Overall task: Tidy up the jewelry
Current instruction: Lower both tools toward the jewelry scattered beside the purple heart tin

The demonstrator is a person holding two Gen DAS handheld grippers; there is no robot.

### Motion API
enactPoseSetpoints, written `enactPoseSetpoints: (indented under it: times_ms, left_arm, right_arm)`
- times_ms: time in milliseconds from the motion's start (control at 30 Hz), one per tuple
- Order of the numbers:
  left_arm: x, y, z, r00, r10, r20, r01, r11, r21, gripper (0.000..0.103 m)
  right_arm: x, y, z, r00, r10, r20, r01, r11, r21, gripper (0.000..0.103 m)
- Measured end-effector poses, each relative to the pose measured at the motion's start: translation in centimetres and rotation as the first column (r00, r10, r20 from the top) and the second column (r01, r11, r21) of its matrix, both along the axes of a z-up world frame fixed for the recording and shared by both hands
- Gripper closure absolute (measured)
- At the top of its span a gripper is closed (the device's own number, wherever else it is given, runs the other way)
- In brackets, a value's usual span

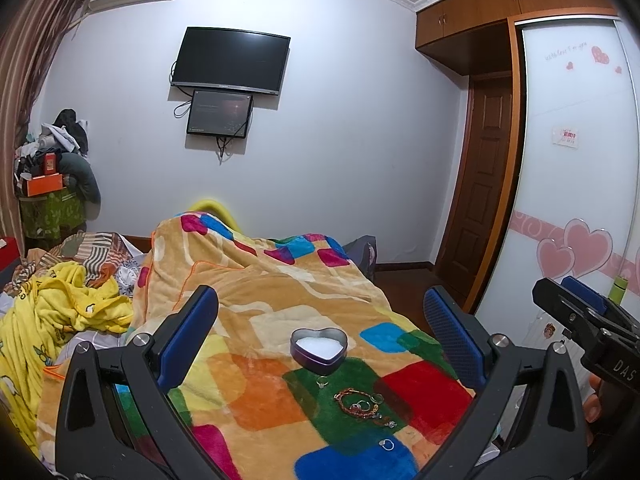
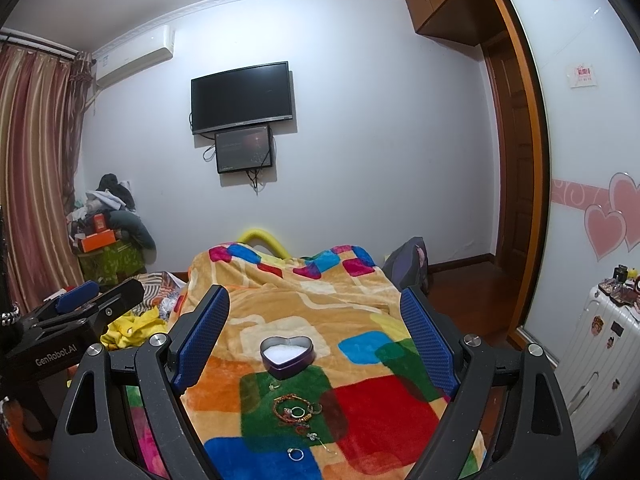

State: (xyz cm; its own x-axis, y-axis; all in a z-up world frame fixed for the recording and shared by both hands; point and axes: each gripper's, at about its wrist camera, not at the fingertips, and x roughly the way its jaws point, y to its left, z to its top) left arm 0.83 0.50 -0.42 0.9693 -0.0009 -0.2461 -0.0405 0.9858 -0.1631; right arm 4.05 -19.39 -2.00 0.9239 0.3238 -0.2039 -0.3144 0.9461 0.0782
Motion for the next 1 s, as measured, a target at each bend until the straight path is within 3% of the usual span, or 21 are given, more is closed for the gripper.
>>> enactPoseSetpoints:
  times_ms: [367, 733, 1000]
  left_arm:
    - [0.6, 0.0, -0.3, 1.000, -0.001, -0.016, 0.001, 1.000, -0.003, 0.000]
    - [3.2, 0.2, -2.4, 0.995, -0.004, -0.100, 0.005, 1.000, 0.007, 0.001]
    - [6.6, -0.1, -6.4, 0.964, -0.076, -0.257, 0.075, 0.997, -0.013, 0.020]
  right_arm:
    - [0.8, 0.0, -0.6, 1.000, -0.012, -0.020, 0.011, 0.999, -0.030, 0.018]
    - [3.5, -0.6, -3.2, 0.991, -0.026, -0.134, 0.018, 0.998, -0.060, 0.018]
    - [5.6, -1.3, -5.9, 0.960, 0.028, -0.280, -0.048, 0.997, -0.065, 0.046]
